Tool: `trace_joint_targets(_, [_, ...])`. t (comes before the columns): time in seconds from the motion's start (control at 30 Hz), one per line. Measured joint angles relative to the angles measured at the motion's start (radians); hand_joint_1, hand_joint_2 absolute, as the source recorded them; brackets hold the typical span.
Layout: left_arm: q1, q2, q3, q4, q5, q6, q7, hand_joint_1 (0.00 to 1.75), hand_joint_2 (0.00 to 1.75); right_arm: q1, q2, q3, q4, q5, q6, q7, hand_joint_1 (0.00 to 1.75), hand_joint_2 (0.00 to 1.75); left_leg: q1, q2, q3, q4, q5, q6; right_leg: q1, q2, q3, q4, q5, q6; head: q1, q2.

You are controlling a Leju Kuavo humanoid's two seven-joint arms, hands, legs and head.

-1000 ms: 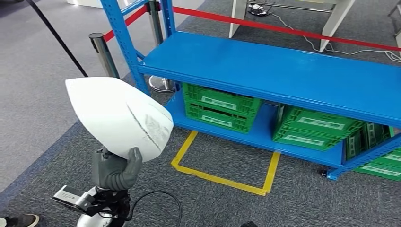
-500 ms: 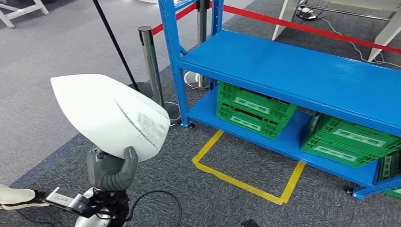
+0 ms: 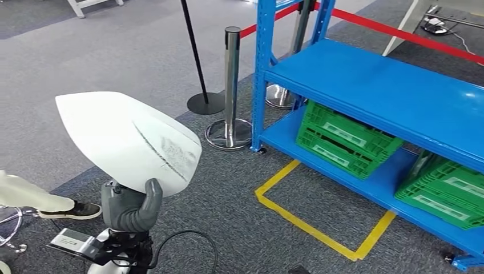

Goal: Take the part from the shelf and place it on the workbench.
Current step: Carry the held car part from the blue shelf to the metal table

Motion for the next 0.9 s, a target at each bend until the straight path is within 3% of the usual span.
trace_joint_targets(0.1, [0.002, 0.000, 0.001, 0.000, -0.001, 0.000, 0.000, 1.75, 1.75, -0.003, 0.000, 0.000, 0.000, 0.001, 0.000, -0.001, 0.00, 0.00, 0.007, -0.027, 0.000, -0.010, 0.009, 0.014, -0.003, -0.008, 0.001, -0.002, -0.006, 0.014, 0.000, 0.000])
trace_joint_targets(0.17, [0.002, 0.000, 0.000, 0.000, -0.001, 0.000, 0.000, 1.75, 1.75, -0.003, 0.001, 0.001, 0.000, 0.001, 0.000, -0.001, 0.00, 0.00, 0.010, -0.030, 0.002, -0.014, 0.012, 0.017, -0.005, -0.002, -0.001, -0.001, -0.010, 0.016, 0.000, 0.000])
trace_joint_targets(0.23, [0.001, -0.001, 0.000, 0.000, -0.001, 0.001, 0.000, 1.75, 1.75, -0.003, 0.000, 0.001, 0.000, 0.002, 0.001, -0.005, 0.00, 0.00, 0.011, -0.038, 0.001, -0.015, 0.013, 0.020, -0.006, 0.039, -0.015, 0.029, -0.030, 0.017, 0.003, 0.000])
trace_joint_targets(0.3, [0.001, -0.002, -0.001, 0.000, 0.000, 0.003, 0.000, 1.75, 1.75, 0.004, -0.004, 0.001, 0.000, 0.005, 0.010, -0.013, 0.00, 0.00, 0.008, -0.079, -0.001, -0.014, 0.016, 0.027, -0.007, 0.099, -0.089, 0.172, -0.078, 0.018, 0.009, 0.000])
trace_joint_targets(0.33, [0.002, -0.003, -0.002, 0.001, 0.002, 0.005, 0.000, 1.75, 1.75, 0.009, -0.007, 0.001, 0.000, 0.007, 0.014, -0.017, 0.00, 0.00, 0.007, -0.104, -0.002, -0.013, 0.016, 0.030, -0.007, 0.118, -0.114, 0.213, -0.080, 0.018, 0.010, 0.000])
trace_joint_targets(0.37, [0.002, -0.003, -0.002, 0.001, 0.003, 0.007, 0.000, 1.75, 1.75, 0.013, -0.010, 0.001, 0.000, 0.008, 0.018, -0.020, 0.00, 0.00, 0.006, -0.129, -0.002, -0.010, 0.016, 0.030, -0.008, 0.128, -0.120, 0.209, -0.057, 0.017, 0.011, 0.000])
trace_joint_targets(0.43, [0.002, -0.003, -0.002, 0.002, 0.004, 0.011, 0.000, 1.75, 1.75, 0.014, -0.012, 0.001, 0.000, 0.010, 0.016, -0.026, 0.00, 0.00, 0.006, -0.155, -0.006, -0.001, 0.013, 0.025, -0.013, 0.171, -0.063, 0.077, 0.002, 0.014, 0.010, 0.000])
trace_joint_targets(0.5, [0.002, -0.003, -0.002, 0.002, 0.004, 0.013, 0.000, 1.75, 1.75, 0.014, -0.014, 0.000, 0.000, 0.011, 0.013, -0.032, 0.00, 0.00, 0.008, -0.175, -0.017, 0.006, 0.014, 0.013, -0.014, 0.201, -0.036, 0.021, 0.013, 0.011, 0.010, 0.000])
trace_joint_targets(0.57, [0.004, -0.003, -0.003, 0.002, 0.003, 0.013, 0.000, 1.75, 1.75, 0.013, -0.015, 0.000, 0.000, 0.012, 0.012, -0.035, 0.00, 0.00, 0.011, -0.195, -0.025, 0.008, 0.018, 0.001, -0.013, 0.185, -0.032, 0.018, 0.015, 0.004, 0.010, 0.000])
trace_joint_targets(0.6, [0.005, -0.003, -0.004, 0.002, 0.002, 0.014, 0.000, 1.75, 1.75, 0.013, -0.016, 0.000, 0.000, 0.012, 0.013, -0.035, 0.00, 0.00, 0.011, -0.190, -0.028, 0.012, 0.015, -0.004, -0.014, 0.173, -0.030, 0.015, 0.017, -0.001, 0.009, 0.000])
trace_joint_targets(0.67, [0.005, -0.003, -0.005, 0.002, 0.001, 0.016, 0.000, 1.75, 1.75, 0.013, -0.016, 0.000, 0.000, 0.012, 0.015, -0.036, 0.00, 0.00, 0.009, -0.143, -0.054, 0.070, -0.021, -0.015, -0.017, 0.146, -0.025, 0.010, 0.017, -0.011, 0.002, 0.000])
trace_joint_targets(0.73, [0.004, -0.002, -0.008, 0.003, 0.001, 0.016, 0.000, 1.75, 1.75, 0.017, -0.016, 0.000, 0.000, 0.011, 0.016, -0.038, 0.00, 0.00, 0.012, -0.090, -0.113, 0.197, -0.083, -0.026, -0.013, 0.116, -0.022, 0.010, 0.014, -0.017, -0.005, 0.000])
trace_joint_targets(0.8, [0.005, 0.000, -0.011, 0.005, 0.001, 0.016, 0.000, 1.75, 1.75, 0.020, -0.018, -0.001, 0.000, 0.010, 0.016, -0.040, 0.00, 0.00, 0.018, -0.075, -0.156, 0.288, -0.109, -0.031, -0.011, 0.085, -0.020, 0.011, 0.010, -0.018, -0.005, 0.000])
trace_joint_targets(0.83, [0.005, 0.001, -0.012, 0.006, 0.001, 0.016, 0.000, 1.75, 1.75, 0.021, -0.019, -0.001, 0.000, 0.010, 0.016, -0.042, 0.00, 0.00, 0.020, -0.072, -0.151, 0.280, -0.093, -0.031, -0.010, 0.071, -0.019, 0.011, 0.008, -0.018, -0.005, 0.000])
trace_joint_targets(0.9, [0.005, 0.002, -0.015, 0.007, 0.001, 0.016, 0.000, 1.75, 1.75, 0.019, -0.019, -0.001, 0.000, 0.009, 0.016, -0.048, 0.00, 0.00, 0.020, -0.050, -0.088, 0.160, -0.027, -0.026, -0.010, 0.047, -0.012, 0.011, 0.004, -0.014, -0.005, 0.000])
